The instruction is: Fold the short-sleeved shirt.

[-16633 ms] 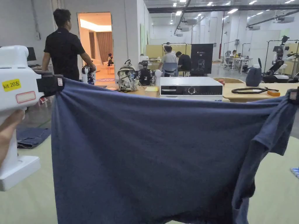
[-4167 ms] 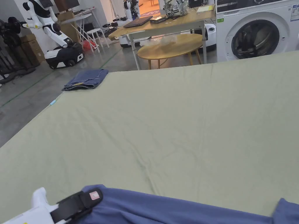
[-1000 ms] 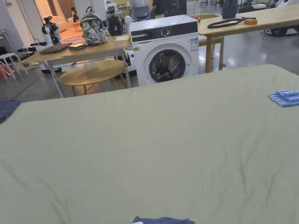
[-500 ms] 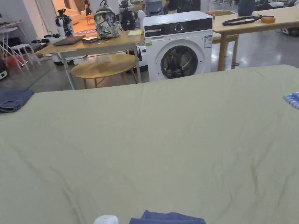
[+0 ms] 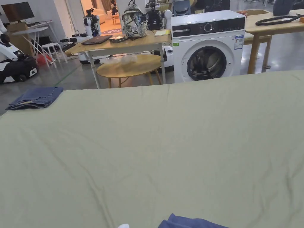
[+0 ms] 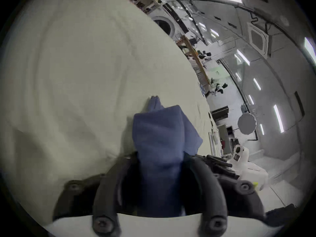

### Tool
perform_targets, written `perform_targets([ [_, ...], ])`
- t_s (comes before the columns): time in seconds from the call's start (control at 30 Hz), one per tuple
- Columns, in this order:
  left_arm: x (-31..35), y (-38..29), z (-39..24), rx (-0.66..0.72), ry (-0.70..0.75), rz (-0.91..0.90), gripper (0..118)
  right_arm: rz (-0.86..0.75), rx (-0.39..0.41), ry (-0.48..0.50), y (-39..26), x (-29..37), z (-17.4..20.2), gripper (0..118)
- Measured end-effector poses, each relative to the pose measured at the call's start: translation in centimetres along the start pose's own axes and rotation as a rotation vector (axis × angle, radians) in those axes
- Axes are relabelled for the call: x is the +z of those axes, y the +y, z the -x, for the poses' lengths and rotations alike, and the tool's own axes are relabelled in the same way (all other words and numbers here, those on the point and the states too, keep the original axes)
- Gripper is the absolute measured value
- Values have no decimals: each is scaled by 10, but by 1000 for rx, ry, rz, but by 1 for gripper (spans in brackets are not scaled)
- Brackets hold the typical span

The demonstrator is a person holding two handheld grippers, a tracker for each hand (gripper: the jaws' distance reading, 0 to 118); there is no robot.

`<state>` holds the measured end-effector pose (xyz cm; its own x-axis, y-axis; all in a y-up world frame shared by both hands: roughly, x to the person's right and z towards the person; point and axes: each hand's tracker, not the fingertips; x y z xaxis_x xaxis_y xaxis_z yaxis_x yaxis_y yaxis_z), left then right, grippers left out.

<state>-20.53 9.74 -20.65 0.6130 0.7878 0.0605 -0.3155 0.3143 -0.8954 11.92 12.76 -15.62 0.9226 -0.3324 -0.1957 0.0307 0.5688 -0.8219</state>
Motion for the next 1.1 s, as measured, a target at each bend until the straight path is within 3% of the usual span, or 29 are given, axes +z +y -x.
perform_targets([
  [0.07, 3, 1, 6, -21, -9, -13, 24, -4, -20, 23, 2, 4, -3, 0],
  [0.23, 65, 12, 2, -8, -82, -117, 23, -61, -105, 140, 5, 29, -6, 0],
  [0.33, 149, 32, 14, -103, 73, -225, 23, -82, -70, 121, 2, 35, -8, 0],
  [0.5, 273, 80, 77, 6, 342, -370, 23, -67, -85, 145, 0, 33, -10, 0],
  [0.67, 293, 113, 116, 34, 435, -344, 22, -39, -102, 152, -2, 25, -7, 0],
  [0.73, 278, 116, 107, 1, 591, -277, 44, -38, -97, 153, 0, 28, -6, 0],
  [0.83, 290, 120, 78, -112, 824, -331, 47, -79, -55, 136, 3, 38, -10, 0],
  [0.9, 302, 115, 46, -201, 914, -462, 47, -121, -40, 115, 10, 47, -14, 0],
  [1.1, 313, 58, -69, -659, 829, -859, 47, -314, 59, 27, 36, 86, -18, 0],
])
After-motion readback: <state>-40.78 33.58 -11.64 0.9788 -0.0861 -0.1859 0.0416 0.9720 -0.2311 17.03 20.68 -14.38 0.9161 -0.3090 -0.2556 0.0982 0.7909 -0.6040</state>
